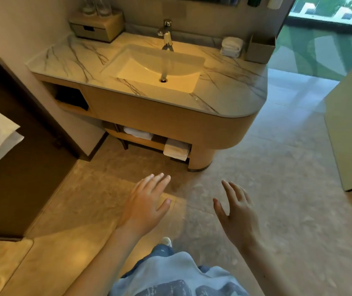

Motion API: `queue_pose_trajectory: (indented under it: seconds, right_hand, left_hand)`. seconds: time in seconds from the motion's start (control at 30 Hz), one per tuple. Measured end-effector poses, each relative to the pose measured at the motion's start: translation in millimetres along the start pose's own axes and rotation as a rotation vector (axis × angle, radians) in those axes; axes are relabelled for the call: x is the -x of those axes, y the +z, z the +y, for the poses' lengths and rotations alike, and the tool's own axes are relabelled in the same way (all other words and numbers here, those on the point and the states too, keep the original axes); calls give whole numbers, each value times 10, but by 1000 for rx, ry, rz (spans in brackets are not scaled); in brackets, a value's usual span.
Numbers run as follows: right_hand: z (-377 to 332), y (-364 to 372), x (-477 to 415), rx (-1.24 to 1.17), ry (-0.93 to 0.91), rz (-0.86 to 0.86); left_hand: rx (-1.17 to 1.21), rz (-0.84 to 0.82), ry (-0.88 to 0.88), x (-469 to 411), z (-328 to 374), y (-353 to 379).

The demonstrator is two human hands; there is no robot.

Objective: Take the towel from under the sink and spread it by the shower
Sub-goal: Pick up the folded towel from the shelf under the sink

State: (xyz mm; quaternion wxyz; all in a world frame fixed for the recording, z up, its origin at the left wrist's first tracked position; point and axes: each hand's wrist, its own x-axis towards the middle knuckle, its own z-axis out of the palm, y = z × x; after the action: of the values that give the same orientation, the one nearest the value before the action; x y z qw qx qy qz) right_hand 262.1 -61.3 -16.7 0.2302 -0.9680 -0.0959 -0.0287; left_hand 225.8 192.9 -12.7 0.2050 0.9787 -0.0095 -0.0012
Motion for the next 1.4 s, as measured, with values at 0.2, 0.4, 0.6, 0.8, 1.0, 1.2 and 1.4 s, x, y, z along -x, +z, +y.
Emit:
queue_pose_trajectory:
  seconds: [0.2,0.4,0.6,0.8,1.0,1.2,1.4]
  right_hand:
    - [-436,135,-947,-7,-58,2]
    - [-433,295,-1623,4,-77,13]
    - [-281,398,-2329,0,-121,-29]
    - [-262,410,-2987,-12,-166,-1]
    - [-361,438,-3391,2,-122,19]
    - [-630,613,-3482,19,-31,81]
    - [-1114,950,-3346,12,48,117]
  left_hand:
    - [-26,65,-4,-835,-536,-461]
    - [20,31,-21,-1450,-790,-351]
    - [20,44,-86,-2048,-898,-184]
    - [14,45,-97,-2622,-887,-269]
    - [-20,27,-34,-3086,-963,-420]
    - [-63,-35,84,-3334,-1233,-655]
    - [-66,-83,180,-3338,-1744,-851]
